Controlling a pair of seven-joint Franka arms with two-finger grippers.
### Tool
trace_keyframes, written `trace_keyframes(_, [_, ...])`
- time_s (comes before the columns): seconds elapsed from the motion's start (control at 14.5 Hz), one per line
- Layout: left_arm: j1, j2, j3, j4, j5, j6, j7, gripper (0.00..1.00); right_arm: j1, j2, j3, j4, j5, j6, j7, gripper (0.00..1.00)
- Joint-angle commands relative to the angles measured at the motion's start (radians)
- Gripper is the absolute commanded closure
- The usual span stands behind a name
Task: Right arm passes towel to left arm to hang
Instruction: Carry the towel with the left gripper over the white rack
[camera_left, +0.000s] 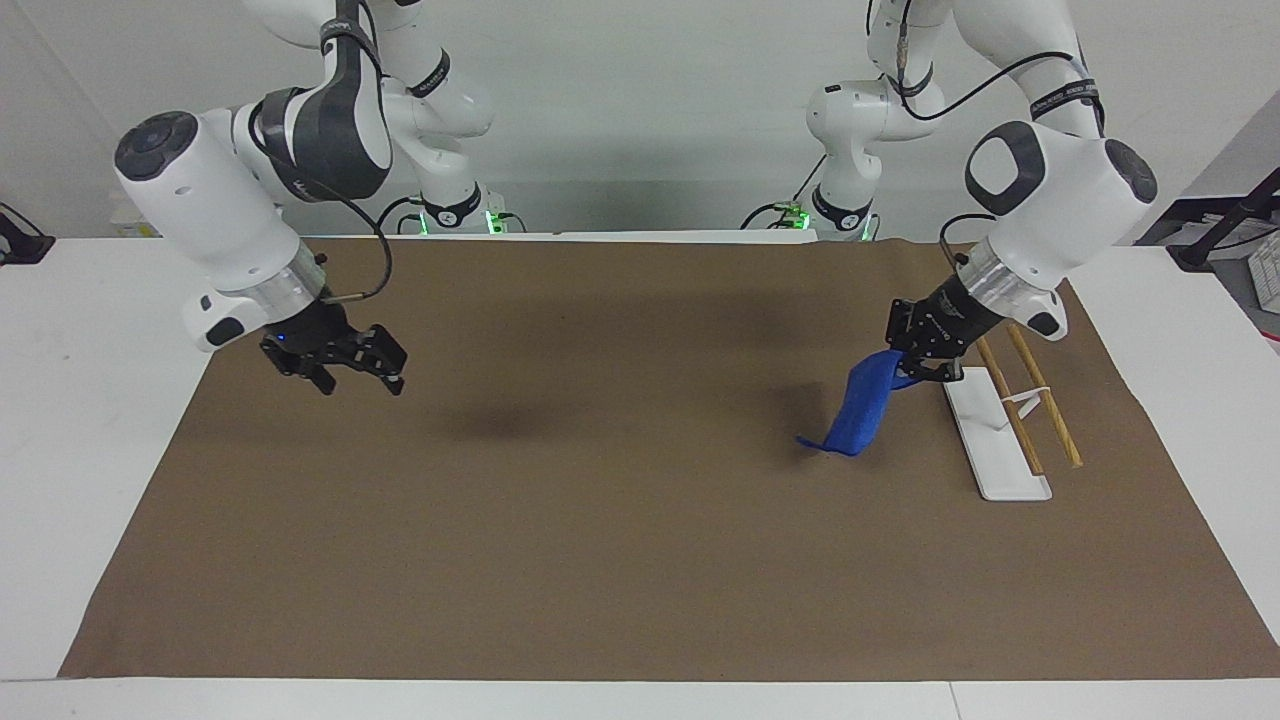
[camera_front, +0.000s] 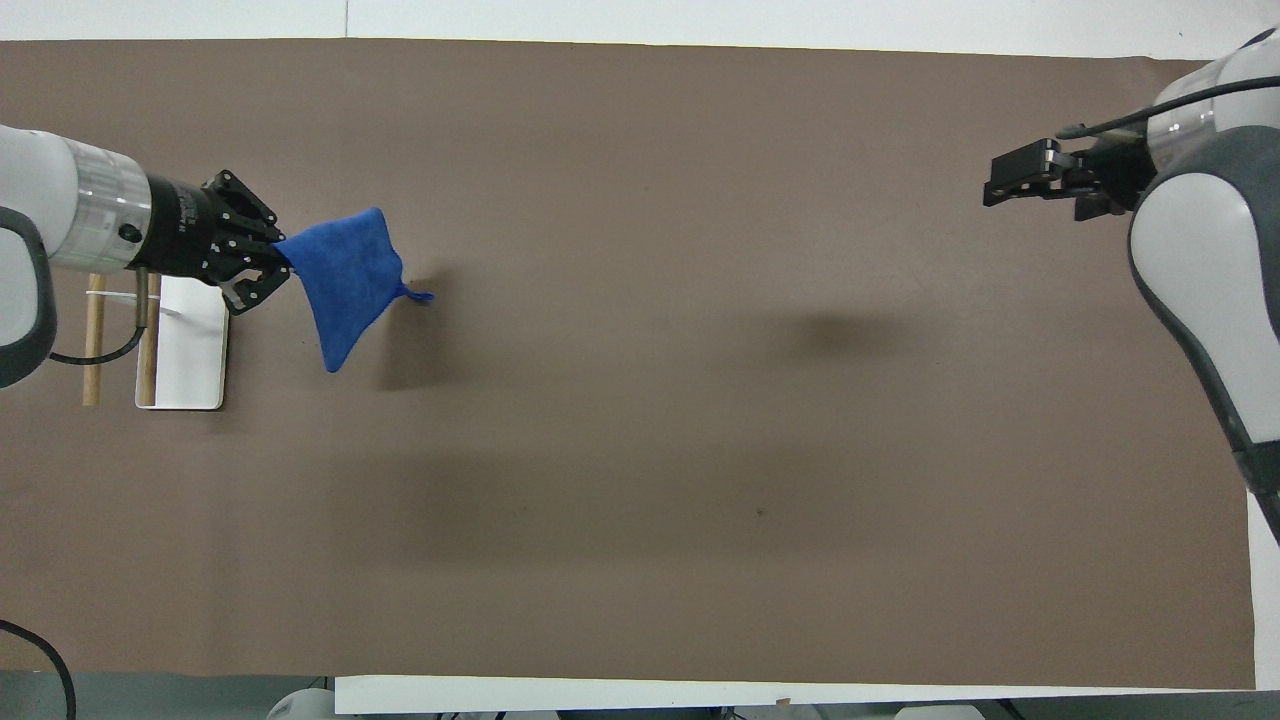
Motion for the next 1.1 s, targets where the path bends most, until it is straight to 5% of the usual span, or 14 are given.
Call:
trace_keyframes(0.0, [0.003,-0.035,0.11,-0.032,-0.008,-0.045,0.144,1.0,-0.029,-0.045,0.013,0.09,-0.069,-0.173,-0.014,0.01])
trace_keyframes(0.41, [0.01,-0.028,0.318,-0.01,0.01,-0.062,0.527,1.0,-0.065,-0.074,0.008,0.278,-0.056,-0.479,-0.052,0.01])
trace_keyframes(0.69, [0.023,-0.006,0.375,0.071,0.044,-0.106,0.67,1.0,0.041,-0.134,-0.126,0.243,-0.055,-0.513,-0.091,0.01])
trace_keyframes(1.03, [0.024,-0.002,0.432,0.07,0.045,-0.047,0.936,1.0,0.061,-0.212,-0.17,0.102,-0.055,-0.47,-0.162,0.01])
